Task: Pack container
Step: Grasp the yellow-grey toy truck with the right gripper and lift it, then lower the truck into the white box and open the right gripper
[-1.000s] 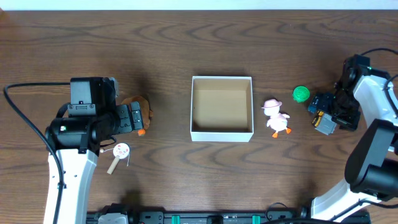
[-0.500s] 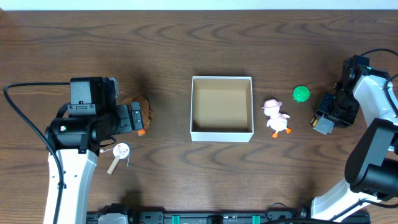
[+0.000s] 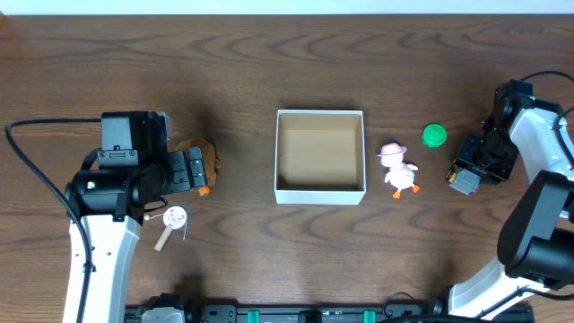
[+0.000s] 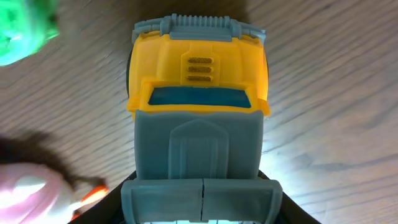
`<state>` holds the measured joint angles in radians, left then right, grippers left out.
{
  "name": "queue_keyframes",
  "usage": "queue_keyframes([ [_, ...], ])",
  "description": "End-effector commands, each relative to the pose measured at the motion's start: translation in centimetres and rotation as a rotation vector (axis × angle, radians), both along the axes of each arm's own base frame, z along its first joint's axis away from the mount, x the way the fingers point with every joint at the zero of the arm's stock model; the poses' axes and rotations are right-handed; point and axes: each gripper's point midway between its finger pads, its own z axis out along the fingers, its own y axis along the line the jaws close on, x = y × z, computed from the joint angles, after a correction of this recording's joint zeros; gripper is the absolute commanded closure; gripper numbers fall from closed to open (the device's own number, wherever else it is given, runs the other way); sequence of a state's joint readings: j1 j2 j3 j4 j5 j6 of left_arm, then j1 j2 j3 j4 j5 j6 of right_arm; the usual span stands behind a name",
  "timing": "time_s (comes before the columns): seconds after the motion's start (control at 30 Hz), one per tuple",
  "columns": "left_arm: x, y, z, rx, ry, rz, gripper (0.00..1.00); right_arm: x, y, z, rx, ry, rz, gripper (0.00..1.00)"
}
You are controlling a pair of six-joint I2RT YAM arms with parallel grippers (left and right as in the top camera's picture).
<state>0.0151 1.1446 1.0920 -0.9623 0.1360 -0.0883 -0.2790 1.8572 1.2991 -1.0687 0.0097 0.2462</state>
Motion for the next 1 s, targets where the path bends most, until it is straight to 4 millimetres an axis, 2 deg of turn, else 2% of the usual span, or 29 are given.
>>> queue_keyframes([
  [0.0,0.3,-0.1,0.6,-0.003,-0.014,-0.014,0.02,2.7,3.0,3.9,0.066,-0.151,0.123,0.99],
  [0.13,0.3,-0.1,0.6,-0.003,-0.014,-0.014,0.02,4.5,8.2,8.9,0.081,-0.3,0.323,0.99],
  [0.23,0.3,-0.1,0.6,-0.003,-0.014,-0.014,0.02,5.7,13.1,12.6,0.068,-0.425,0.468,0.99],
  [0.27,0.3,-0.1,0.6,-0.003,-0.014,-0.014,0.02,6.0,15.3,13.8,0.07,-0.474,0.526,0.99],
  [0.33,0.3,-0.1,0.6,-0.003,-0.014,-0.014,0.02,6.5,18.9,15.1,0.08,-0.542,0.585,0.99],
  [0.4,0.3,-0.1,0.6,-0.003,-0.014,-0.014,0.02,6.5,22.3,15.6,0.085,-0.586,0.602,0.99],
  [0.5,0.3,-0.1,0.6,-0.003,-0.014,-0.014,0.02,6.2,26.3,14.8,0.074,-0.59,0.549,0.99],
  [0.63,0.3,-0.1,0.6,-0.004,-0.014,-0.014,0.02,4.9,27.8,11.8,0.023,-0.498,0.365,0.99],
  [0.83,0.3,-0.1,0.6,-0.006,-0.012,-0.01,0.02,4.3,28.8,6.1,-0.014,-0.348,0.363,0.97],
  [0.9,0.2,-0.1,0.5,-0.006,-0.01,-0.01,0.02,4.7,28.8,5.1,-0.025,-0.335,0.4,0.91],
  [0.93,0.2,-0.1,0.5,-0.005,-0.009,-0.01,0.02,5.0,28.8,5.0,-0.027,-0.34,0.428,0.83],
  [0.97,0.2,-0.1,0.5,-0.006,-0.009,-0.011,0.02,5.3,28.8,5.0,-0.027,-0.35,0.443,0.7],
])
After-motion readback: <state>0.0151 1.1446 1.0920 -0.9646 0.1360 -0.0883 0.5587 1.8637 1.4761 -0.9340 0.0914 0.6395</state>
